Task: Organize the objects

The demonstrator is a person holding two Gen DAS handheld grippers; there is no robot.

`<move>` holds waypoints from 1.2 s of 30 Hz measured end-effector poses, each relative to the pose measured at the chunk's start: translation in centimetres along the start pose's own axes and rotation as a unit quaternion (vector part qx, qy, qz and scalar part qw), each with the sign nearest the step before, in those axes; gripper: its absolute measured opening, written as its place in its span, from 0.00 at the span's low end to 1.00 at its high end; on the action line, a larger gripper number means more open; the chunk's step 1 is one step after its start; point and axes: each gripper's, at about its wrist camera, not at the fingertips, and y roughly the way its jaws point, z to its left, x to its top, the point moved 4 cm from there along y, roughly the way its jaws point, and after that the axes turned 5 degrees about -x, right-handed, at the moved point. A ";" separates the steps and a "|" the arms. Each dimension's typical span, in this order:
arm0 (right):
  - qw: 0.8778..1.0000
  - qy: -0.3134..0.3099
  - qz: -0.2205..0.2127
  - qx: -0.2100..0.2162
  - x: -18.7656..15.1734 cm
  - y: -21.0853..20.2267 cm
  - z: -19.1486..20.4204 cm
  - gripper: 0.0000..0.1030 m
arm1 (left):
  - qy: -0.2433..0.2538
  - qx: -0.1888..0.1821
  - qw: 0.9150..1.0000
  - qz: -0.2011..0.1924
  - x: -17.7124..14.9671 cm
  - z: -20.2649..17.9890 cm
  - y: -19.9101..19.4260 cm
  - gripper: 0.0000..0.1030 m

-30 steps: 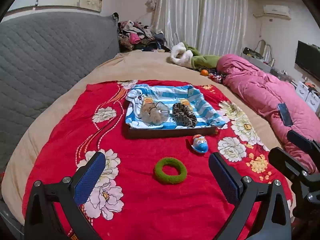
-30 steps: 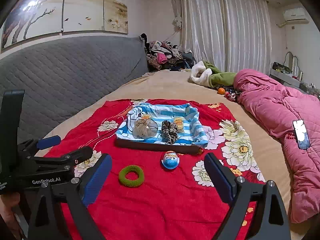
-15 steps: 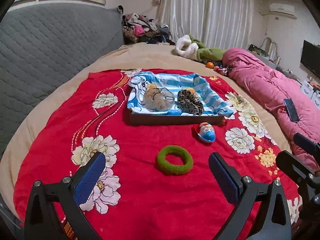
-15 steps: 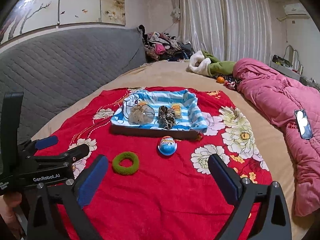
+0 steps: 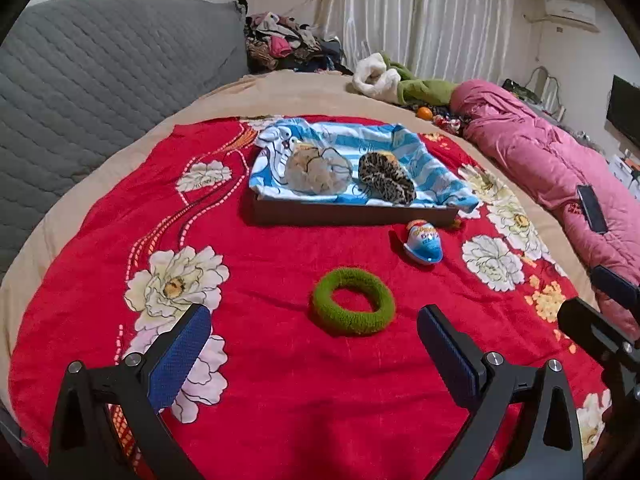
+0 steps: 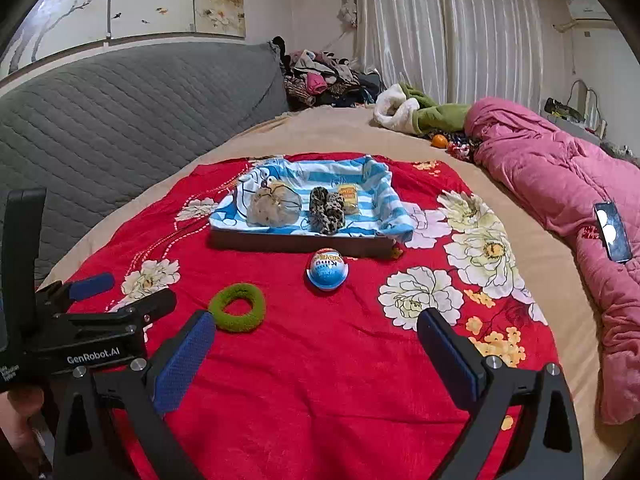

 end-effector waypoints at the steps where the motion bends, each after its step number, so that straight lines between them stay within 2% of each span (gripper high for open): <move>1: 1.000 0.001 0.003 0.000 -0.1 0.3 -0.1 0.99 | 0.002 -0.001 1.000 0.005 -0.2 -0.1 0.4 1.00; 12: 1.000 0.010 0.017 -0.004 -0.7 2.9 -1.3 0.99 | 0.020 0.006 1.000 0.016 -1.1 -0.7 3.4 1.00; 36: 0.999 -0.003 0.040 0.001 1.0 9.5 -0.8 0.99 | -0.001 0.005 0.998 0.056 -0.5 0.4 9.3 1.00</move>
